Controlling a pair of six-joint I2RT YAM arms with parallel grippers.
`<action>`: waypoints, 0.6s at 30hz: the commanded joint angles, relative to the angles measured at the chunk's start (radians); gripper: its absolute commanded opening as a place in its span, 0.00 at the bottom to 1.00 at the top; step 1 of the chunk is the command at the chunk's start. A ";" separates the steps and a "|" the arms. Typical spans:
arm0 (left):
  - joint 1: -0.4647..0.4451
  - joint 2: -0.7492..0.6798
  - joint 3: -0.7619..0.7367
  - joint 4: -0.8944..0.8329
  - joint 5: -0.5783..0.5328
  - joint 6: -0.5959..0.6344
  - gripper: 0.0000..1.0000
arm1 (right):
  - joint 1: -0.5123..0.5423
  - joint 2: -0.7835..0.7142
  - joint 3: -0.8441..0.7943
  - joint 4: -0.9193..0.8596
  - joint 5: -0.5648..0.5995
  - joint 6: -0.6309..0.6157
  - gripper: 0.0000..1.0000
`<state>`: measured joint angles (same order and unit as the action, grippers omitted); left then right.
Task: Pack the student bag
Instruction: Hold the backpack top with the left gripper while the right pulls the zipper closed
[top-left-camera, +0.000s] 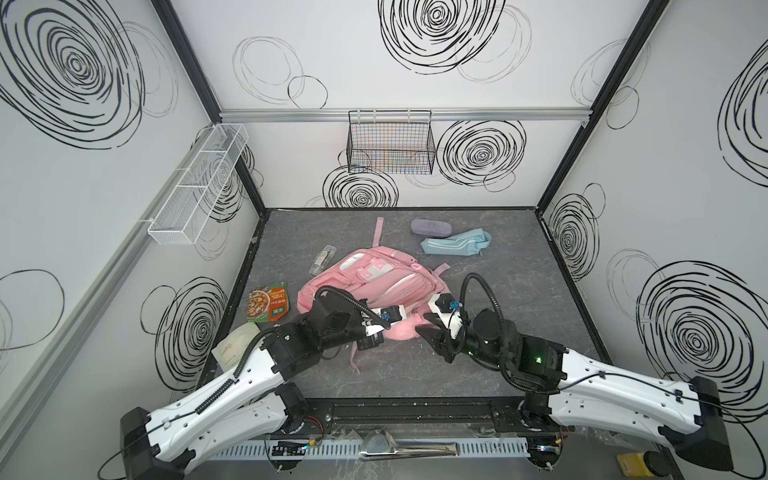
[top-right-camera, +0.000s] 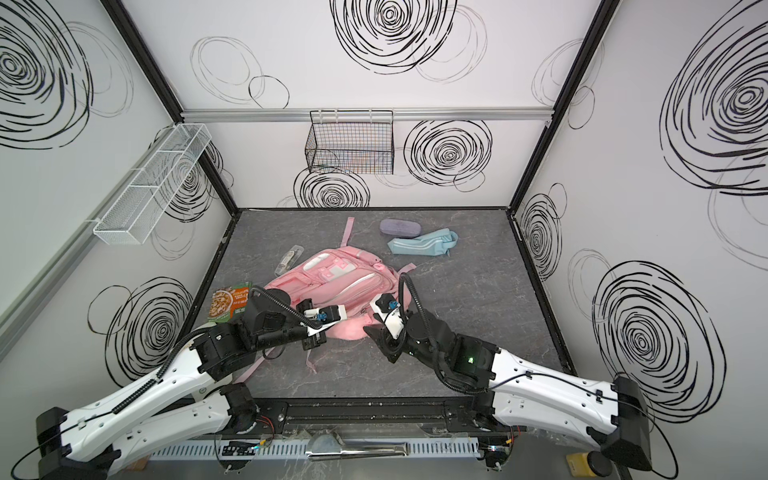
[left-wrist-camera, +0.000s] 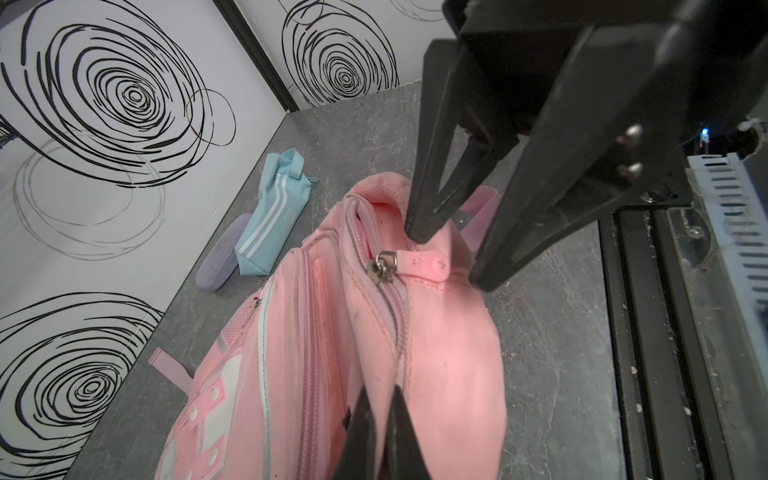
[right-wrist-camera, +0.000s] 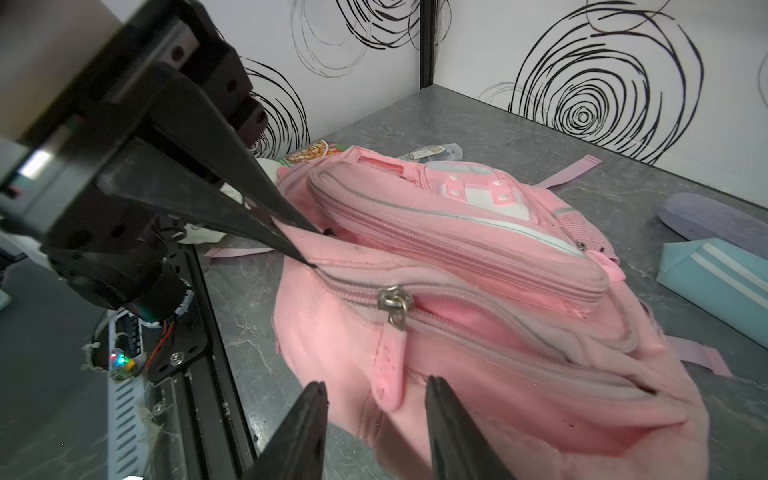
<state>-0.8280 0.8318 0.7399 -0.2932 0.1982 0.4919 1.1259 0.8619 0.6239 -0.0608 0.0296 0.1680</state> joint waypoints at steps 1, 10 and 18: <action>0.010 -0.036 0.006 0.144 0.028 -0.010 0.00 | 0.005 0.011 0.020 0.033 0.060 -0.045 0.44; 0.009 -0.050 -0.002 0.151 0.064 0.011 0.00 | -0.056 0.000 -0.025 0.139 -0.071 -0.013 0.40; 0.009 -0.050 -0.004 0.158 0.064 0.009 0.00 | -0.069 0.051 -0.033 0.193 -0.171 -0.003 0.33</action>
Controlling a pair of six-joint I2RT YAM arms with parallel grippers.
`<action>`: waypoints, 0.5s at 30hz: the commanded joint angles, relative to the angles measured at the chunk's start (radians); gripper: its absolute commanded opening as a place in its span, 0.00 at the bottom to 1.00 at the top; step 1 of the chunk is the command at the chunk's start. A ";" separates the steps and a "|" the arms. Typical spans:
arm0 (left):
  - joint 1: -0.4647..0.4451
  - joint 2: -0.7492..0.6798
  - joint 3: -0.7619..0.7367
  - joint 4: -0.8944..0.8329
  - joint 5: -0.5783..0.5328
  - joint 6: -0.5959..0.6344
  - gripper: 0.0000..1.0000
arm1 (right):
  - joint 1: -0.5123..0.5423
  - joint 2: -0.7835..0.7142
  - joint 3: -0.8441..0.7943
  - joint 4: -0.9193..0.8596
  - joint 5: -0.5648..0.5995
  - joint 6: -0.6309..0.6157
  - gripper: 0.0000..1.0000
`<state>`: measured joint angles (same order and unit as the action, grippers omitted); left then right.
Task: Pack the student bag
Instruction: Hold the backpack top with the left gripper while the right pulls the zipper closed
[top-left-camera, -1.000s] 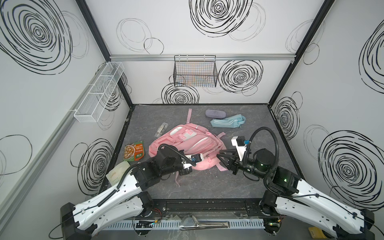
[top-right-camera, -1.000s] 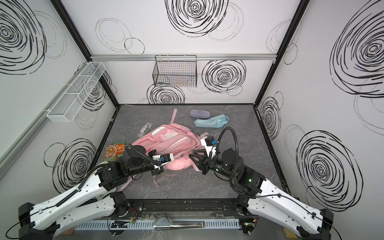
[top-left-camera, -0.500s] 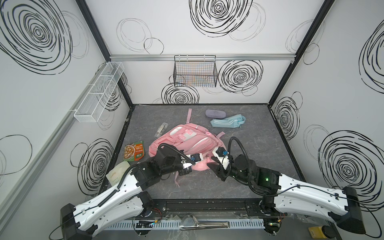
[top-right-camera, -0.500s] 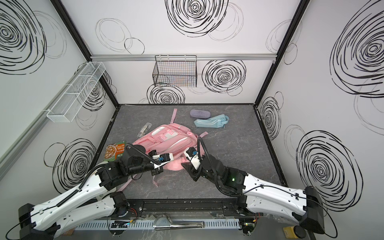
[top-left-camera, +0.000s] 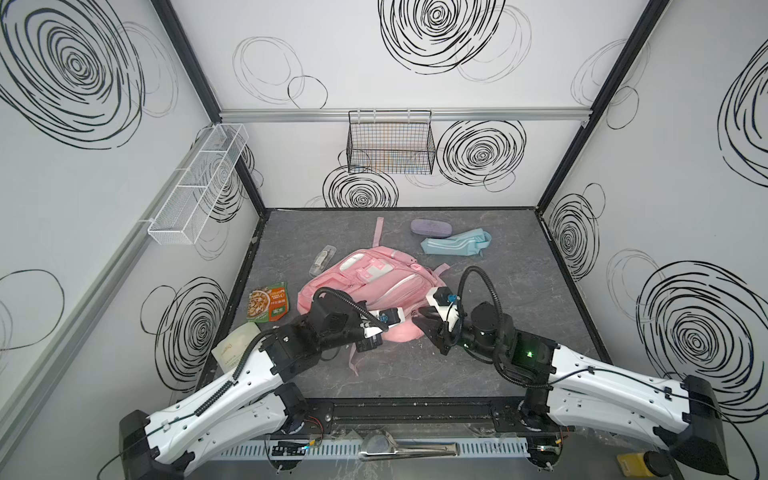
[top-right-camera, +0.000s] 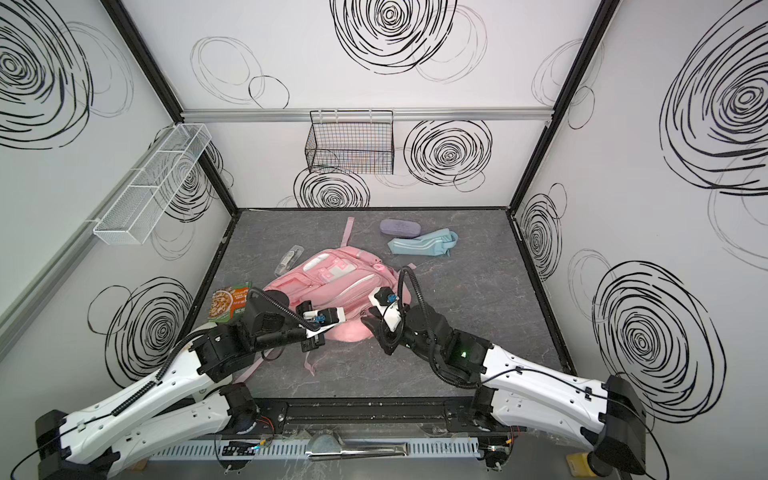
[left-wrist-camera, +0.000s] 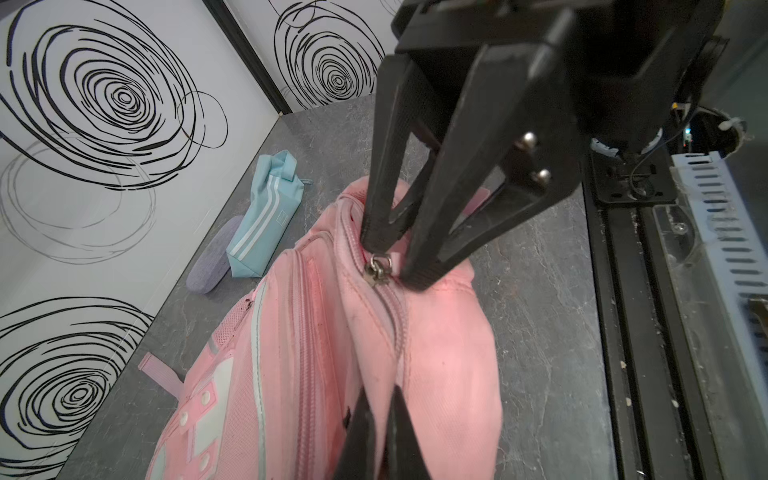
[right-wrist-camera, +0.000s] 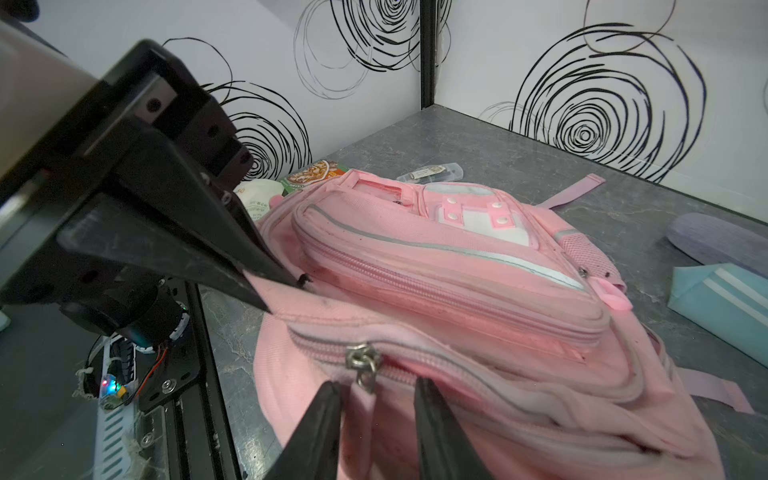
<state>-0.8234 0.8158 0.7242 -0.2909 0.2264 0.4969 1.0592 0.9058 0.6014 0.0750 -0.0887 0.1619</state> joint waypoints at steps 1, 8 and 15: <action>0.004 -0.035 0.012 0.156 0.034 0.005 0.00 | -0.002 0.011 -0.011 0.062 -0.061 0.004 0.32; 0.004 -0.037 0.011 0.164 0.030 0.004 0.00 | -0.004 0.024 -0.015 0.074 -0.074 0.000 0.18; 0.006 -0.053 0.007 0.162 0.011 0.012 0.00 | -0.020 -0.018 -0.021 0.030 -0.002 0.030 0.00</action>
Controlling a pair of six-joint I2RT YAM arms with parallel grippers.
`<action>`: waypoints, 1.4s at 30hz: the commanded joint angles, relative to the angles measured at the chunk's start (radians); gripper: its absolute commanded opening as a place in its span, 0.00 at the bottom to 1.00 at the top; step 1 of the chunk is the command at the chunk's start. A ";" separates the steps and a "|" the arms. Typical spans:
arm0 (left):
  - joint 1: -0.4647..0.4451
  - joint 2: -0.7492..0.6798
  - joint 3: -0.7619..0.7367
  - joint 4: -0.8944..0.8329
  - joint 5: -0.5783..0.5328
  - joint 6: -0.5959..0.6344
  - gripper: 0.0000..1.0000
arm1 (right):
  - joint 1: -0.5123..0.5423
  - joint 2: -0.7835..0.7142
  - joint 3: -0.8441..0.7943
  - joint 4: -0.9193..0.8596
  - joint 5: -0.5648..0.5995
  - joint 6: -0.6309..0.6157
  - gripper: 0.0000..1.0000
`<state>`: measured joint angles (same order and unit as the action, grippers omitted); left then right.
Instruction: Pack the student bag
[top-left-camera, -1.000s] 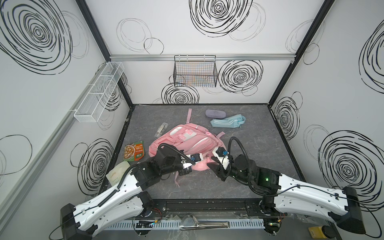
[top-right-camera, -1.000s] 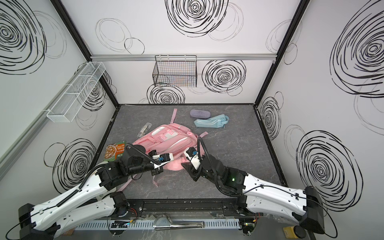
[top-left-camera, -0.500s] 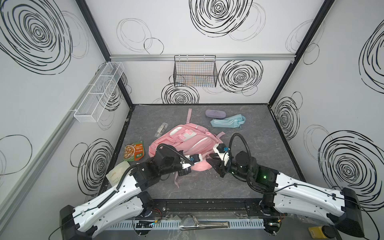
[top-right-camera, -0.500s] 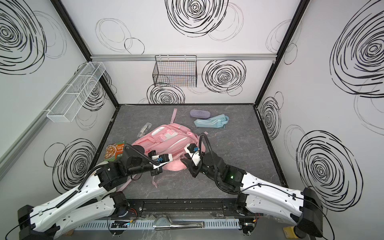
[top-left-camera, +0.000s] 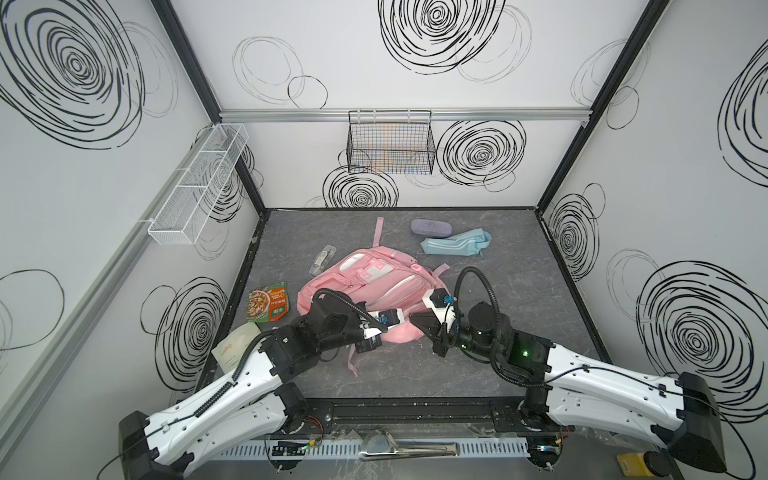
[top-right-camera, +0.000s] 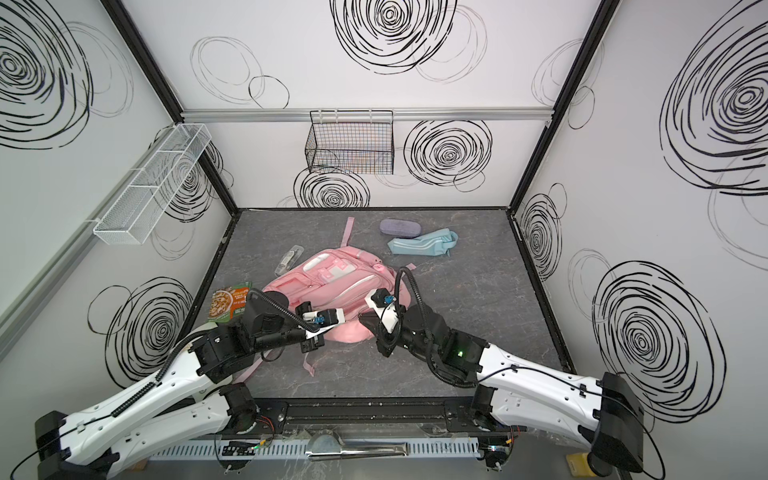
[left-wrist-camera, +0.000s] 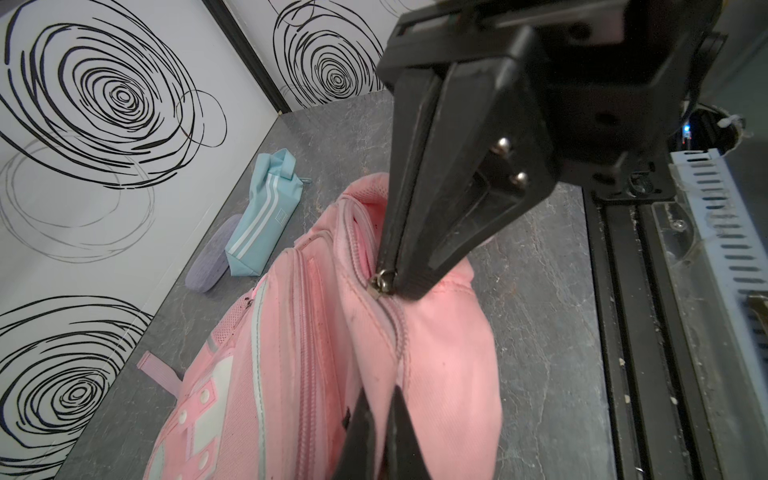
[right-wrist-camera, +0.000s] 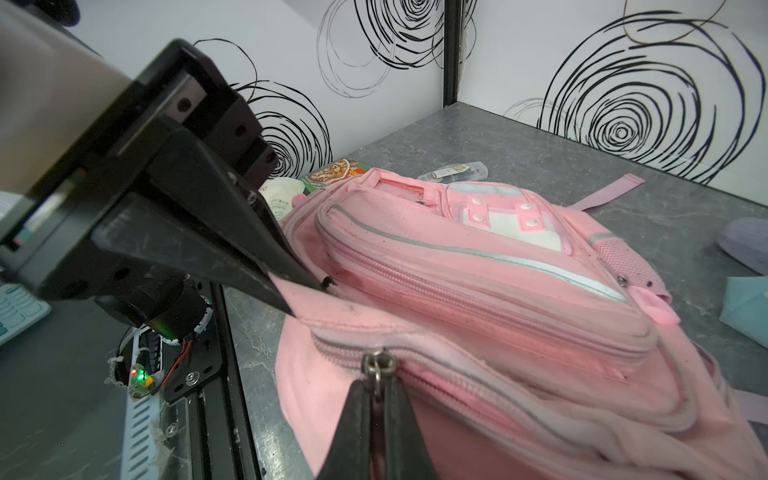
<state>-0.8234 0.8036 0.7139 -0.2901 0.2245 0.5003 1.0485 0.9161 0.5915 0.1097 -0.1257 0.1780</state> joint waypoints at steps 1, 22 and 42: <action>0.007 -0.045 0.016 0.161 0.009 0.013 0.00 | -0.019 -0.043 -0.016 -0.013 0.046 0.019 0.00; 0.053 -0.207 0.007 -0.032 -0.086 0.116 0.00 | -0.416 -0.139 -0.008 -0.335 -0.028 0.103 0.00; -0.095 0.135 0.184 0.017 0.018 -0.305 0.60 | -0.116 -0.167 -0.013 -0.076 -0.019 0.318 0.00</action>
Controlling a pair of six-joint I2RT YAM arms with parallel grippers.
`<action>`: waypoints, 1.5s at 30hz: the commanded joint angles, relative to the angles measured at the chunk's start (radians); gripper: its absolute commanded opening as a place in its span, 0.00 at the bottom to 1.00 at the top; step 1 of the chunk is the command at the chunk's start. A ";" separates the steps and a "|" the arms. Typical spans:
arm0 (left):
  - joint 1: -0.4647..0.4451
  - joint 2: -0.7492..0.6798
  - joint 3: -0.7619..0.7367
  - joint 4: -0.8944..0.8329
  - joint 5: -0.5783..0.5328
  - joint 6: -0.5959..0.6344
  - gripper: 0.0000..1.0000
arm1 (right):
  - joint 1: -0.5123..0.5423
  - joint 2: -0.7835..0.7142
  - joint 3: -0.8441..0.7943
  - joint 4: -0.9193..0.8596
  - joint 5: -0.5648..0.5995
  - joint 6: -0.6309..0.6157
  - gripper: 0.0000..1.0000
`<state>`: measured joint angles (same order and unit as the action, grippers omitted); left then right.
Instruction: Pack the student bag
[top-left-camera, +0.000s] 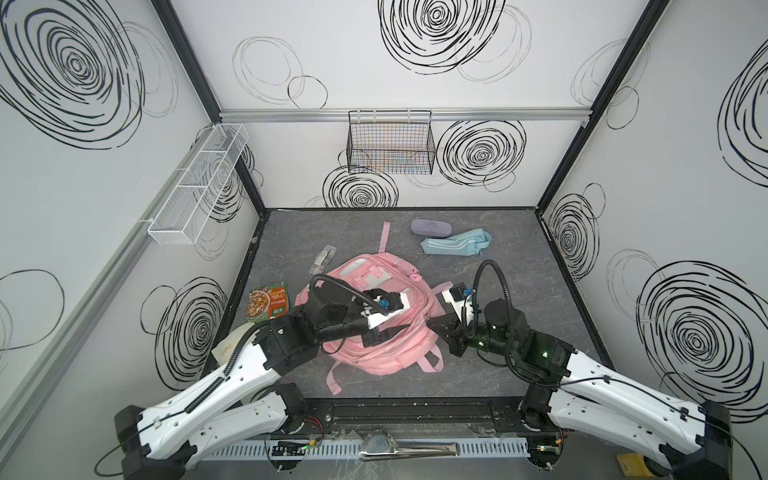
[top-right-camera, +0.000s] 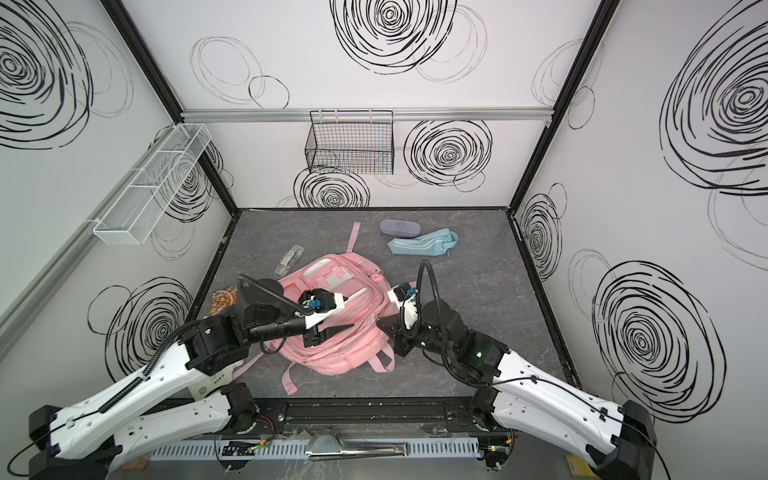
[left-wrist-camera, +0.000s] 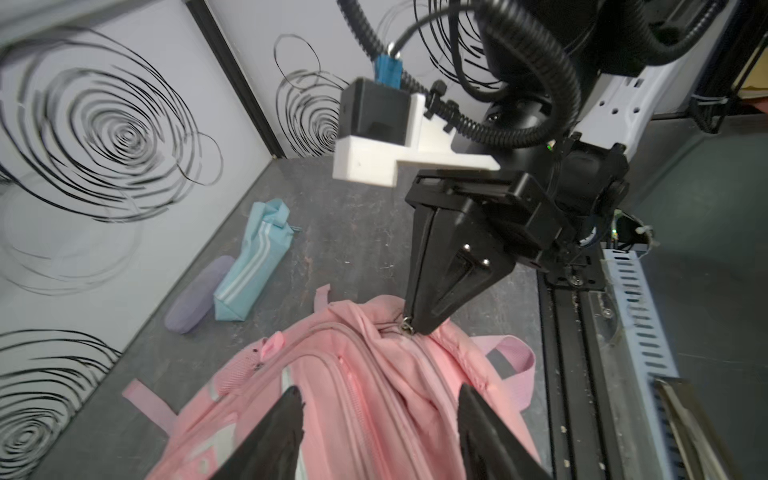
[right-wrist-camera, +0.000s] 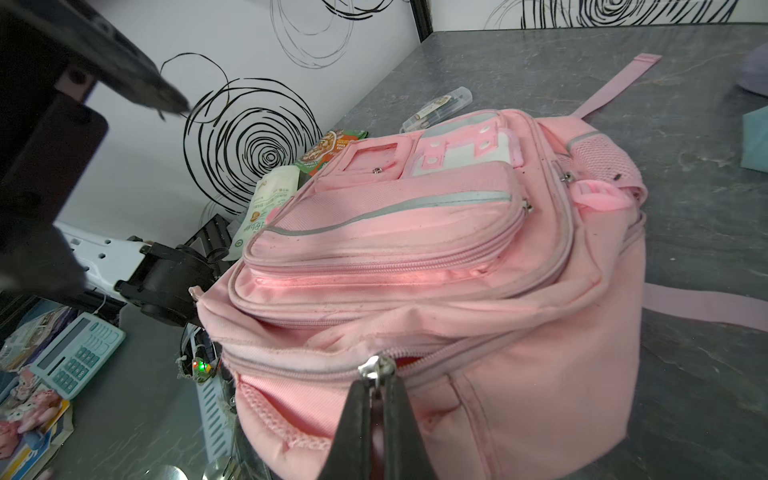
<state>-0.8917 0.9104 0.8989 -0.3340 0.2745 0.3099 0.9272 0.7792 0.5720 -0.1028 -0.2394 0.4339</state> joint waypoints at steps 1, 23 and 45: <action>-0.037 0.046 -0.009 0.068 -0.049 -0.137 0.60 | 0.008 -0.033 0.001 0.147 0.093 0.067 0.00; -0.051 0.158 -0.078 0.125 -0.089 -0.172 0.18 | 0.150 -0.036 0.019 0.177 0.186 0.073 0.00; -0.002 -0.107 -0.138 0.024 0.010 0.157 0.00 | -0.217 -0.032 0.026 -0.127 0.168 -0.081 0.00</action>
<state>-0.9131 0.8570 0.7547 -0.2661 0.2546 0.3676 0.8024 0.7563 0.5922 -0.1699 -0.1726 0.3954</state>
